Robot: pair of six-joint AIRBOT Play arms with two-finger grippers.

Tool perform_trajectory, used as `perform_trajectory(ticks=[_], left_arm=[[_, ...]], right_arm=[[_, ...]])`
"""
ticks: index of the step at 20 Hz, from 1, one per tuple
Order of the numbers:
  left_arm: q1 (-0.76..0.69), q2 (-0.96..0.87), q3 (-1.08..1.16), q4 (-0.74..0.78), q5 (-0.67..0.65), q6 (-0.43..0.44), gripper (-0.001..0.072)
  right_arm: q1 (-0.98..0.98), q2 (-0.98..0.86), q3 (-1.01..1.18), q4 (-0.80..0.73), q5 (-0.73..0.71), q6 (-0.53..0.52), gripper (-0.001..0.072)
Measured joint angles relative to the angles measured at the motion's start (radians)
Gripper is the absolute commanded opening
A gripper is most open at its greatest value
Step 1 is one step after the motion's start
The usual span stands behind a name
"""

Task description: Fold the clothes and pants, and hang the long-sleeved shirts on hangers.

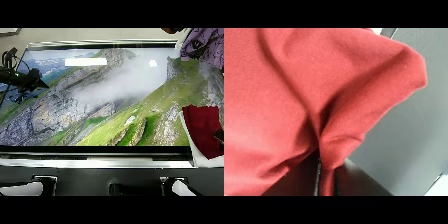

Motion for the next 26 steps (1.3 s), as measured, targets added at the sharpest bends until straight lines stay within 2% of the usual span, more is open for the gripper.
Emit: perform_trajectory(ticks=[8, 9, 11, 12, 13, 15, 17, 18, 19, 20, 22, 26], left_arm=[[0.000, 0.000, 0.000, 0.000, -0.002, 0.000, 0.0016], [0.000, 0.000, 0.000, 0.000, -0.001, 0.000, 0.0016], [0.000, 0.000, 0.000, 0.000, -0.001, 0.000, 0.0016], [0.000, 0.000, 0.000, 0.000, -0.001, 0.000, 0.0016], [0.000, 0.000, 0.000, 0.000, -0.001, 0.000, 0.0016], [0.000, 0.000, 0.000, 0.000, -0.001, 0.000, 0.0016], [0.000, 0.000, 0.000, 0.000, -0.001, 0.000, 0.0016], [0.000, 0.000, 0.000, 0.000, -0.001, 0.000, 0.0015], [0.000, 0.000, 0.000, 0.000, -0.001, 0.003, 0.0015], [0.000, 0.000, 0.000, 0.001, 0.000, 0.009, 0.0015], [-0.001, 0.004, 0.000, 0.014, 0.005, 0.026, 0.0014], [-0.017, 0.066, -0.048, 0.113, 0.075, 0.072, 0.0014]], right_arm=[[0.000, 0.000, -0.065, -0.042, 0.034, 0.014, 0.0041], [0.000, 0.000, -0.068, -0.045, 0.035, 0.015, 0.0122], [0.000, 0.000, -0.071, -0.060, 0.027, 0.019, 0.0399], [0.000, 0.000, -0.071, -0.065, 0.025, 0.020, 0.0408], [0.000, 0.000, -0.071, -0.070, 0.023, 0.022, 0.0403], [0.000, 0.000, -0.067, -0.092, 0.019, 0.023, 0.0297], [0.006, 0.000, -0.042, -0.084, 0.044, 0.006, 0.0222], [0.019, 0.002, -0.022, -0.058, 0.073, -0.017, 0.0163], [0.041, 0.006, 0.000, -0.018, 0.107, -0.044, 0.0126], [0.071, 0.013, 0.019, 0.023, 0.150, -0.071, 0.0121], [0.168, 0.033, 0.051, 0.122, 0.264, -0.133, 0.0031], [0.461, 0.067, 0.076, 0.286, 0.457, -0.213, 0.0031]])
